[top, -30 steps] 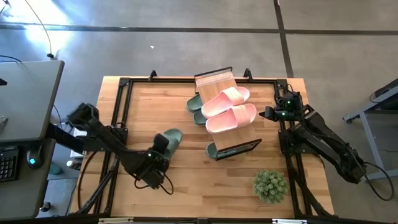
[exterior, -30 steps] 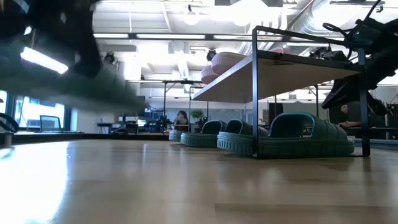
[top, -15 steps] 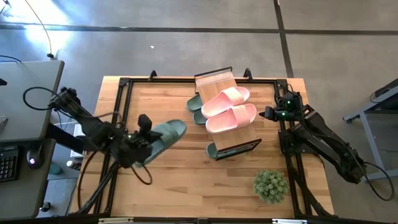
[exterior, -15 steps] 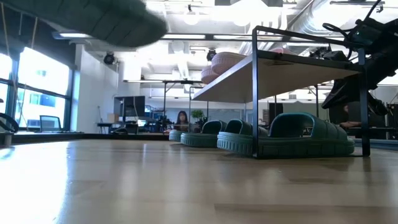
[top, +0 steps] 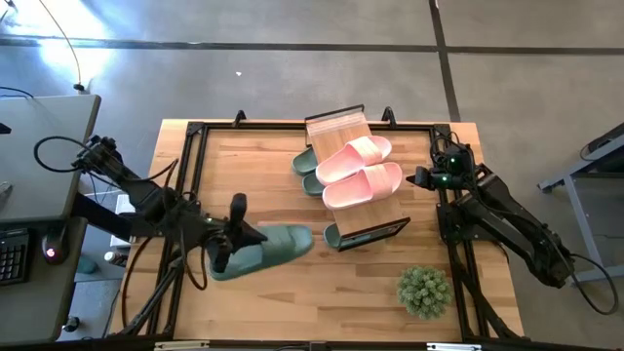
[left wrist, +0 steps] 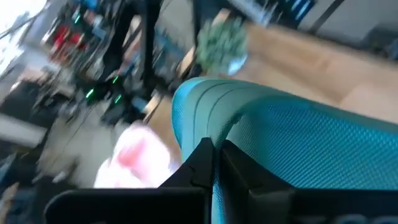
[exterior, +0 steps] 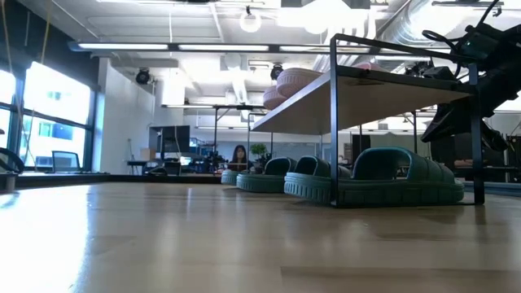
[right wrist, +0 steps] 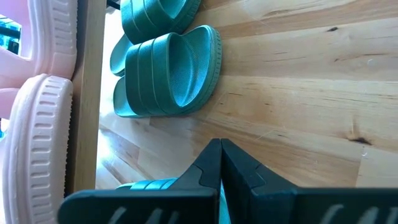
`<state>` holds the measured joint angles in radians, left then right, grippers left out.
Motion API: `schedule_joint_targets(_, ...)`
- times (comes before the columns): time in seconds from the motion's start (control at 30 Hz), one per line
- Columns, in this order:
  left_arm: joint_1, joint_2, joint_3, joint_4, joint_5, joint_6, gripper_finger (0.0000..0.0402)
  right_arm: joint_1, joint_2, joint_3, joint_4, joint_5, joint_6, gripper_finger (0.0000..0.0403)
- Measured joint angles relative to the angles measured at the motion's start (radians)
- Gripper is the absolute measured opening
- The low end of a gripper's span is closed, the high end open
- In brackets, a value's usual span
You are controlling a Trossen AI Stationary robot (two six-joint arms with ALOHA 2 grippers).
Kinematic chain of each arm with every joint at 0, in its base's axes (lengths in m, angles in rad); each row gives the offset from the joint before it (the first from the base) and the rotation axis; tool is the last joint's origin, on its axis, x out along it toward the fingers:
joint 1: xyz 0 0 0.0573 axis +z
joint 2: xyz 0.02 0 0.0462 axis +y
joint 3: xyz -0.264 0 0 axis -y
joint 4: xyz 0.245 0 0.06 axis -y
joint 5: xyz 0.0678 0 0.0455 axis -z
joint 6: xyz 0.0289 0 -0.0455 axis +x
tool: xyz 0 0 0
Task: Pick and place slides into the shelf
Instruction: Put the green slide under the shelf
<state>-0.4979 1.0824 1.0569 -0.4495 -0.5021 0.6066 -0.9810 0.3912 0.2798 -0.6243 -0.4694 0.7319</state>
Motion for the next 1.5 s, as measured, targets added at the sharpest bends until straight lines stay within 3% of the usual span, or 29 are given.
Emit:
schedule_joint_targets(0.17,0.102,0.001,-0.08,0.203,0.221,0.096,0.0,0.0,0.0,0.0,0.0,0.0,0.0,0.0)
schedule_joint_targets(0.27,0.177,0.0,-0.132,0.216,0.287,0.104,0.0,0.0,0.0,0.0,0.0,0.0,0.0,0.0)
schedule_joint_targets(0.47,0.288,0.001,-0.24,0.134,0.285,0.11,0.0,0.0,0.0,0.0,0.0,0.0,0.0,0.0)
schedule_joint_targets(0.6,0.355,0.013,-0.305,0.146,0.274,0.207,0.0,0.0,0.0,0.0,0.0,0.005,0.0,0.0)
schedule_joint_targets(0.9,0.497,0.216,-0.331,0.217,0.232,0.374,0.0,0.0,0.001,0.0,0.0,0.034,-0.003,0.0)
schedule_joint_targets(1.1,0.553,0.3,-0.33,0.309,0.372,0.419,0.0,0.0,0.001,0.0,0.0,0.04,-0.007,0.0)
schedule_joint_targets(1.5,0.638,0.379,-0.33,0.427,0.438,0.475,0.0,0.0,0.001,0.0,0.0,0.059,-0.008,0.0)
